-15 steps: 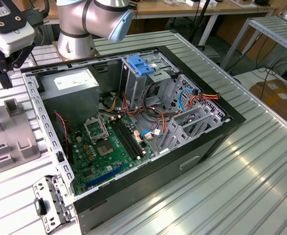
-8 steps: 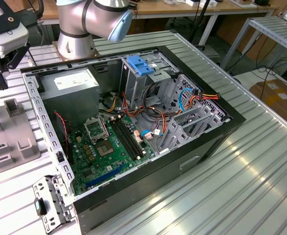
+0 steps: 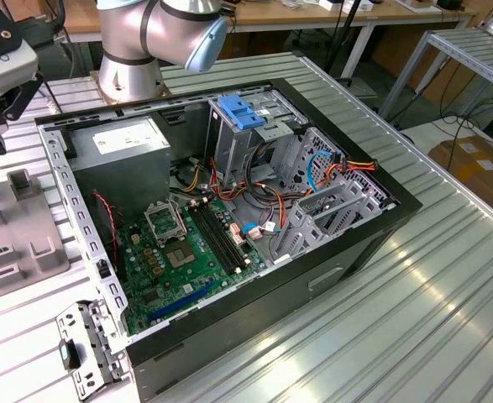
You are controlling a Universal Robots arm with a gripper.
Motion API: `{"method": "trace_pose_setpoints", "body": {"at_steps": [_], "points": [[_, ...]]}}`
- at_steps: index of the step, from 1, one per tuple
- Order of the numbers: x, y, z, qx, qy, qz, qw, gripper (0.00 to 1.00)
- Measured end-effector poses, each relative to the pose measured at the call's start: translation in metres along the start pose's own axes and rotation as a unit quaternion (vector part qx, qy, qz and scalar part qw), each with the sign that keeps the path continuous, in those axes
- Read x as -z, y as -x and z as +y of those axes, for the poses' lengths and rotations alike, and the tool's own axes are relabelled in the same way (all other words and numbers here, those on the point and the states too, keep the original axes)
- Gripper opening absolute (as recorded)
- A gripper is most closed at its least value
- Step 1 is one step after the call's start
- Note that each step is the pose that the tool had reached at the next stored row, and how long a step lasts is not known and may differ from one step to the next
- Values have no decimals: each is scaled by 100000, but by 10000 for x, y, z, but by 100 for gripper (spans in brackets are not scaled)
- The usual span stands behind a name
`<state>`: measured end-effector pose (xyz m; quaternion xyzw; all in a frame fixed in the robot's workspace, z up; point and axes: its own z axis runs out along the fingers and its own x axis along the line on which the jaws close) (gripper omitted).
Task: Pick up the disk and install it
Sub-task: 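Reach for the disk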
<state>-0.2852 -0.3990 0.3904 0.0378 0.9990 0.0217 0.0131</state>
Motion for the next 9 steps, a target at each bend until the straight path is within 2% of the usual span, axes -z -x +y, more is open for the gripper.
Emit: {"method": "trace_pose_setpoints", "body": {"at_steps": [9], "points": [[-3,-114,-9,-4,-2,1,100000,11]]}}
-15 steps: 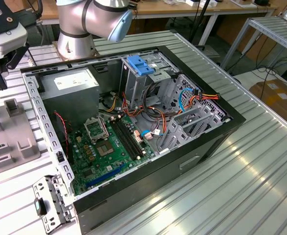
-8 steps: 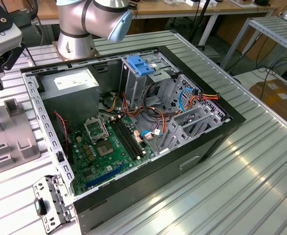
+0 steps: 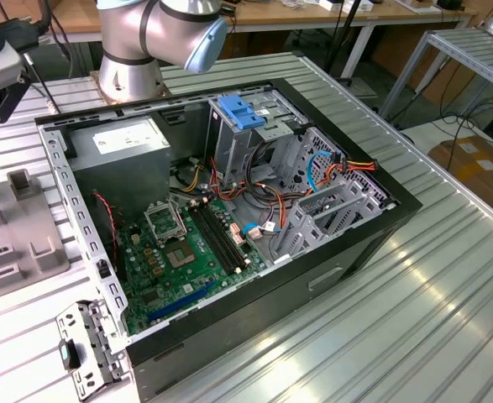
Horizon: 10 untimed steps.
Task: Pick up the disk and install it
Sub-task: 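Reach for the disk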
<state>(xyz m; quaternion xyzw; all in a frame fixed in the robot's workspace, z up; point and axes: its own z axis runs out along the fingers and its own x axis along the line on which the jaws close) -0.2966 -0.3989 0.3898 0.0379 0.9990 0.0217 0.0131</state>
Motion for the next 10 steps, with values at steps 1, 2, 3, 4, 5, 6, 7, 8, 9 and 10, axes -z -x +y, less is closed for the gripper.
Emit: {"method": "trace_pose_setpoints", "body": {"at_steps": [1,2,3,4,5,6,7,8,9,10], "points": [[0,-12,-1,1,0,3,100000,11],[0,-22,-2,1,1,-1,100000,11],[-1,-43,-3,2,3,0,100000,11],[-1,-64,-5,3,4,-3,100000,11],[-1,-75,-6,7,3,-3,100000,11],[-1,-87,-7,1,2,-2,100000,11],[-1,-99,-8,3,3,-2,100000,11],[-2,-109,-8,2,4,-4,100000,11],[-1,-122,-9,-1,1,-1,100000,11],[-2,-135,-10,0,1,-2,100000,11]]}}
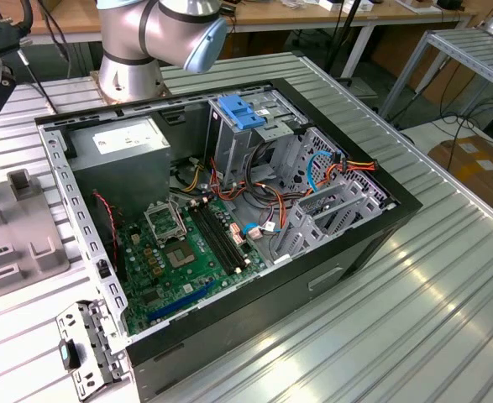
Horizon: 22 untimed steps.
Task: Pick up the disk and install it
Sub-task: 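Reach for the disk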
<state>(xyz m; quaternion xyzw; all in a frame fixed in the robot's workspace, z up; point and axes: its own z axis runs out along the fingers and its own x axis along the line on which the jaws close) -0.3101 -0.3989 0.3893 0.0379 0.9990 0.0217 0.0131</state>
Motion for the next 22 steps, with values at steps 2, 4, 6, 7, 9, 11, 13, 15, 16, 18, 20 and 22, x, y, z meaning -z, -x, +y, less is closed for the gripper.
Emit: {"method": "trace_pose_setpoints", "body": {"at_steps": [2,4,6,7,9,11,13,15,16,18,20,22], "points": [[-1,-22,-2,3,2,-1,100000,11],[-1,-42,-3,0,1,-1,100000,11],[-1,-57,-5,1,-1,0,100000,11],[-1,-64,-5,1,1,1,100000,11],[-1,-78,-6,-1,-1,2,100000,11],[-2,-94,-7,1,-2,2,100000,11],[-2,-114,-9,3,1,1,100000,11],[-2,-130,-10,3,1,-1,100000,11],[-3,-142,-11,2,2,-2,100000,11],[-3,-159,-12,2,1,0,100000,11],[-4,-177,-14,1,2,-1,100000,11],[-4,-192,-15,3,2,-1,100000,11]]}}
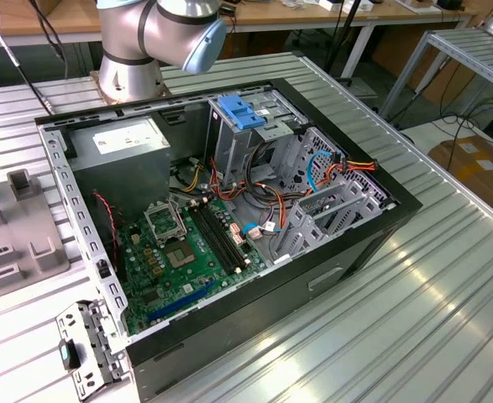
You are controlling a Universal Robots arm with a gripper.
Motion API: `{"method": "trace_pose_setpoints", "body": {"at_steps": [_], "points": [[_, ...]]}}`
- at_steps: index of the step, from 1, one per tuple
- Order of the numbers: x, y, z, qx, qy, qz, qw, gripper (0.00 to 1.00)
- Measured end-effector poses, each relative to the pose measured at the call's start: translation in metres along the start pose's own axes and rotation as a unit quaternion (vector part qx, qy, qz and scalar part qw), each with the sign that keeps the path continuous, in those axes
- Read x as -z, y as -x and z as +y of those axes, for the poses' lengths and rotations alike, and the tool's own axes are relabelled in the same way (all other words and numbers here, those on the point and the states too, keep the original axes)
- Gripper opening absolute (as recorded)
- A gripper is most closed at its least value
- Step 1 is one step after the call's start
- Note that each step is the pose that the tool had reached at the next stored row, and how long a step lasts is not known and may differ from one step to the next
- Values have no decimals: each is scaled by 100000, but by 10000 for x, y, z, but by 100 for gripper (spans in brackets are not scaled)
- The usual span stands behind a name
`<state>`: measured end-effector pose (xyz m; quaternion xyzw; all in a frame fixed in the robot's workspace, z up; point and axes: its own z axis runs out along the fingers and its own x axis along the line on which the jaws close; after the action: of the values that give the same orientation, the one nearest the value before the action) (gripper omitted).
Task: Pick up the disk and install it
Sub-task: 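Reach for the disk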
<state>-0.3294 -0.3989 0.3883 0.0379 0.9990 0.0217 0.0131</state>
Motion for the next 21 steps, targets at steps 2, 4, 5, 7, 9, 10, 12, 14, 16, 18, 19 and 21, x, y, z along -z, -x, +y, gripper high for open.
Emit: {"method": "trace_pose_setpoints", "body": {"at_steps": [2,4,5,7,9,10,12,14,16,18,19,21], "points": [[0,-18,-2,0,-1,1,100000,11],[-1,-54,-4,-2,1,0,100000,11],[-2,-71,-5,-3,0,0,100000,11],[-2,-109,-8,-4,-3,4,100000,11],[-2,-129,-10,-2,-3,3,100000,11],[-3,-143,-11,-3,-1,-1,100000,11],[-4,-170,-13,-2,-3,2,100000,11],[-5,-194,-15,-2,1,0,100000,11],[-5,-213,-17,-1,0,2,100000,11],[-6,-238,-18,-4,-1,1,100000,11],[-7,-245,-19,-2,-1,3,100000,11],[-8,-264,-21,-1,-1,1,100000,11]]}}
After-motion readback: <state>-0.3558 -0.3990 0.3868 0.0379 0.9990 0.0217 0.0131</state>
